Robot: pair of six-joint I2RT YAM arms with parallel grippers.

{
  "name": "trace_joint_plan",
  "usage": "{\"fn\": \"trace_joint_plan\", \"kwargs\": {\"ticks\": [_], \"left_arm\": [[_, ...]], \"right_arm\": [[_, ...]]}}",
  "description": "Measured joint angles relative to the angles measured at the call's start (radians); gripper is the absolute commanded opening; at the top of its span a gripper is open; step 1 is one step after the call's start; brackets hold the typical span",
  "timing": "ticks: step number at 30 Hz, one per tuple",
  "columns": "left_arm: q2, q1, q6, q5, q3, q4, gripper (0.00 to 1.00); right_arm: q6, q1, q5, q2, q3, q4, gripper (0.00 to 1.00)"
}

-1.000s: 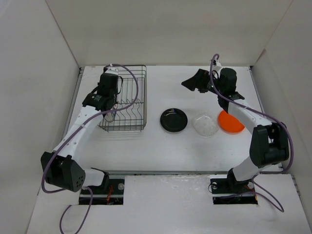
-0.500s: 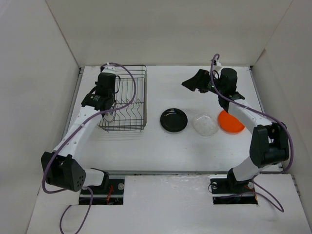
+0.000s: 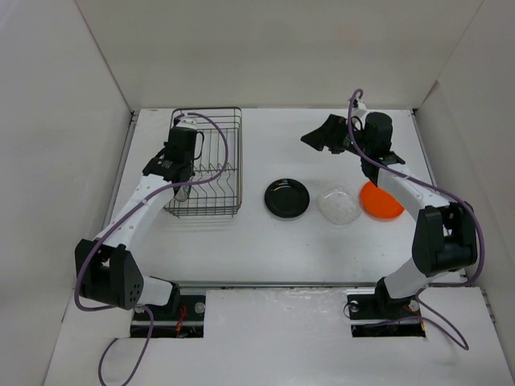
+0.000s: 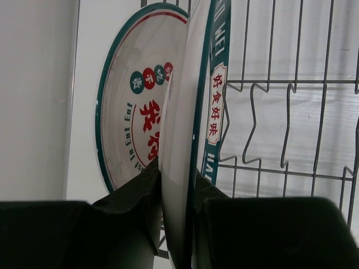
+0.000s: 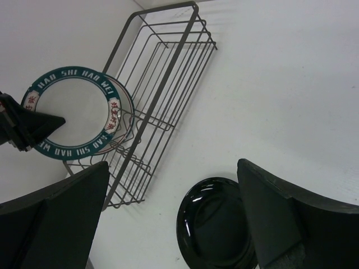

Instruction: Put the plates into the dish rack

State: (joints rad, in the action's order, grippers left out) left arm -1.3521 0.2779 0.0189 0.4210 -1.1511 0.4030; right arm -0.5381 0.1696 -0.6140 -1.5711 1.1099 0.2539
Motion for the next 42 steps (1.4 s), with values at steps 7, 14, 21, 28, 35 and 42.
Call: {"fn": "trace_joint_plan", "kwargs": {"ticks": [7, 14, 21, 28, 35, 42], "left_arm": [[-0.001, 0.0, -0.006, -0.012, 0.005, -0.018, 0.54], [-0.003, 0.0, -0.006, -0.068, -0.037, 0.031, 0.67], [-0.007, 0.0, 0.0, -0.177, -0.379, 0.152, 1.0], [-0.006, 0.0, 0.0, -0.252, -0.598, 0.203, 1.0], [-0.026, 0.0, 0.0, -0.312, -0.602, 0.271, 1.0], [-0.031, 0.0, 0.0, -0.335, -0.602, 0.289, 1.0]], "right_arm": [[0.06, 0.0, -0.038, -0.008, 0.004, -0.021, 1.0], [0.261, -0.034, -0.121, -0.101, 0.011, -0.11, 1.0], [0.488, -0.088, -0.128, -0.337, 0.219, -0.375, 0.85], [0.607, -0.056, -0.135, -0.438, 0.28, -0.509, 0.74], [0.652, -0.019, -0.164, -0.518, 0.296, -0.573, 0.63], [0.668, 0.005, -0.157, -0.518, 0.307, -0.615, 0.57]]}}
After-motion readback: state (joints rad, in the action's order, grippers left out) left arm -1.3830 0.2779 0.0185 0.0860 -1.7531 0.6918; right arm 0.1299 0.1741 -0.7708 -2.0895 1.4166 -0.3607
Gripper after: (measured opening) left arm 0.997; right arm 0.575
